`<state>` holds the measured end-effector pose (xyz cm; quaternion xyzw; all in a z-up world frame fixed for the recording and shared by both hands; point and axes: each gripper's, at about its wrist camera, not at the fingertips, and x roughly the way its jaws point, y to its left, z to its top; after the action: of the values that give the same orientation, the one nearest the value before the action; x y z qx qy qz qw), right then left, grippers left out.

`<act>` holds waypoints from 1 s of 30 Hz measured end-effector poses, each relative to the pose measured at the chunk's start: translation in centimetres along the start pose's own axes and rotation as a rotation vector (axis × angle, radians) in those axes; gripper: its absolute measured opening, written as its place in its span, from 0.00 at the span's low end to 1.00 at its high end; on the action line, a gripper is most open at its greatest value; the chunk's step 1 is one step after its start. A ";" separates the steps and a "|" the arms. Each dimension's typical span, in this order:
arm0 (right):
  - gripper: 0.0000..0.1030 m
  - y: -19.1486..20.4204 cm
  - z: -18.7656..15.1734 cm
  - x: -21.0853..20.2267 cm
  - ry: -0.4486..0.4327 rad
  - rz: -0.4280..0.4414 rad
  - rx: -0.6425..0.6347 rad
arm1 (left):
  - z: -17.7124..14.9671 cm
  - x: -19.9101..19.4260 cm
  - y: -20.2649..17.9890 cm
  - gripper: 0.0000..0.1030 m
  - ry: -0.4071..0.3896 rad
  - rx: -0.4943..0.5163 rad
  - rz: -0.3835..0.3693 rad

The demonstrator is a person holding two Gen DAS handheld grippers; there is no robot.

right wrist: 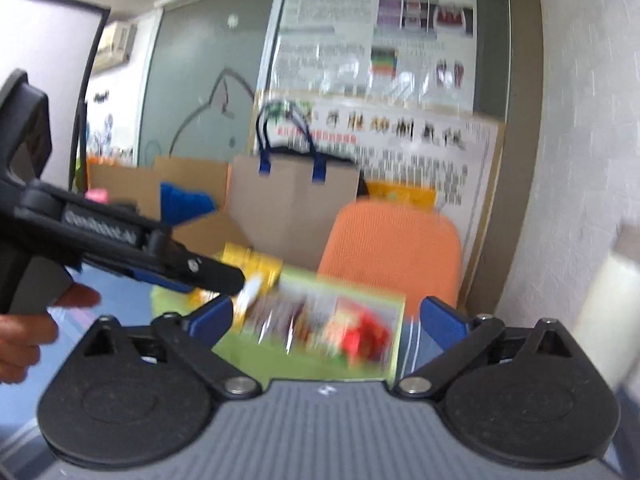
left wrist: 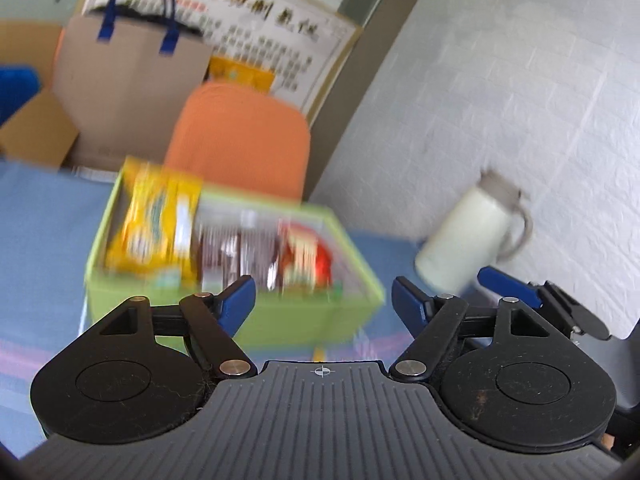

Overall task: Organize snacks
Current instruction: 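Carry the green candy packet into the green box and release it, then grasp the red cookie packet with the left tool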

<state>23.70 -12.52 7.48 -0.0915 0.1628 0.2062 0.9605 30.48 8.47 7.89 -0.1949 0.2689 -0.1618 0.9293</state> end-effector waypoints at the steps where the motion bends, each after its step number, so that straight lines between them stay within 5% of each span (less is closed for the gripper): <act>1: 0.97 0.5 -1.6 -0.8 0.039 0.003 0.013 | -1.4 -0.1 0.0 0.60 0.033 -0.007 -0.001; 6: 0.97 2.2 -8.8 -2.9 0.224 0.035 0.149 | -8.2 0.3 0.1 0.59 0.210 -0.060 -0.013; 11: 0.97 3.1 -10.8 -3.6 0.242 0.050 0.216 | -11.6 2.0 -1.1 0.55 0.317 -0.073 -0.035; 21: 0.97 4.8 -11.6 -2.2 0.268 0.080 0.159 | -12.7 3.4 -4.3 0.55 0.334 0.070 -0.004; 22: 0.97 4.7 -11.5 -2.2 0.268 0.085 0.161 | -12.8 3.5 -4.6 0.50 0.335 0.088 -0.006; 23: 0.93 4.8 -11.4 -2.2 0.267 0.093 0.153 | -12.9 3.7 -4.9 0.34 0.338 0.103 -0.011; 24: 0.83 4.9 -11.1 -2.2 0.274 0.088 0.134 | -13.0 3.9 -5.0 0.26 0.349 0.111 -0.020; 30: 0.77 5.1 -8.3 -3.6 0.194 0.085 0.074 | -11.5 1.4 -6.0 0.18 0.284 0.133 -0.005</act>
<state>16.17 -11.23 0.47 -0.0685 0.2662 0.2305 0.9334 23.95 -0.47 0.97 -0.1090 0.3860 -0.2077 0.8922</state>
